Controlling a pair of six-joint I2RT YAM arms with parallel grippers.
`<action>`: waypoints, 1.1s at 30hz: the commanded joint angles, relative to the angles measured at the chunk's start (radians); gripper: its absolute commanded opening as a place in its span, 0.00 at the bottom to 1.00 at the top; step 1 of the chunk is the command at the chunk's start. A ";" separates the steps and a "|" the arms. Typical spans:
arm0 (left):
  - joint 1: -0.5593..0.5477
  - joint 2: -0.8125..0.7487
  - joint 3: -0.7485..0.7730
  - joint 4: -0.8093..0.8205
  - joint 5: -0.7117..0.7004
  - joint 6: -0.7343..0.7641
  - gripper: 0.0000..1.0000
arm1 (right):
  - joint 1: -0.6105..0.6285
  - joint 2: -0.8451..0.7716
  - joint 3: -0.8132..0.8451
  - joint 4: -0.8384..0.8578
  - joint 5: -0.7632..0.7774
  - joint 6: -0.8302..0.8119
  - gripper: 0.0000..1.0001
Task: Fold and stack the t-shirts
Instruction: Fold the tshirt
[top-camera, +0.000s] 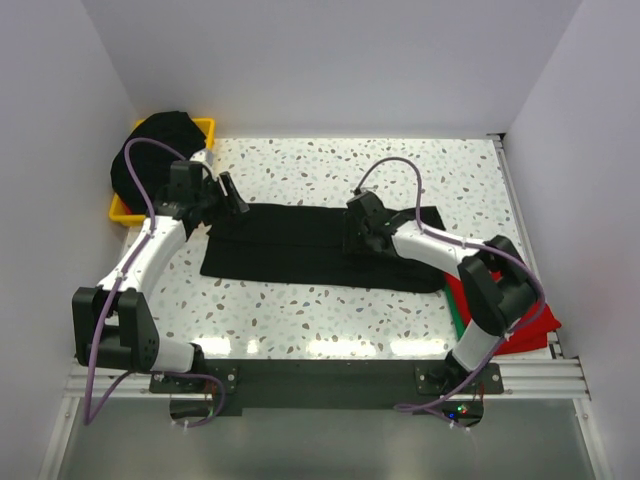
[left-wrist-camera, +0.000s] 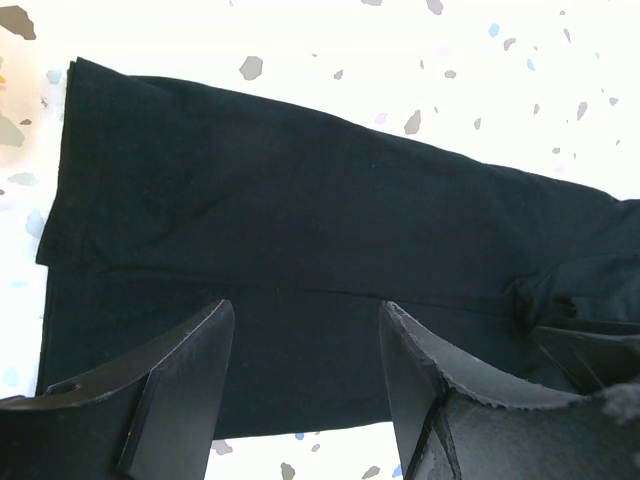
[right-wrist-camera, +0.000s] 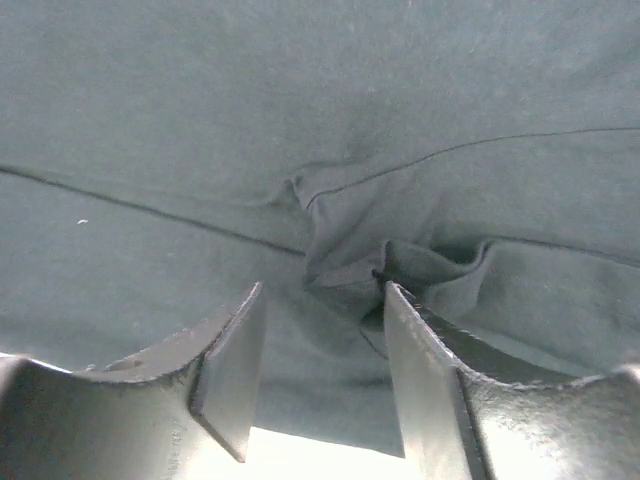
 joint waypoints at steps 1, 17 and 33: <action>0.007 0.007 -0.002 0.035 0.019 0.012 0.65 | 0.001 -0.118 -0.012 0.053 0.034 0.011 0.56; 0.007 0.007 -0.005 0.042 0.033 0.006 0.65 | -0.154 0.072 0.188 -0.090 0.123 -0.113 0.57; 0.005 0.009 -0.011 0.043 0.037 0.004 0.65 | -0.056 -0.007 0.048 -0.107 0.141 -0.091 0.45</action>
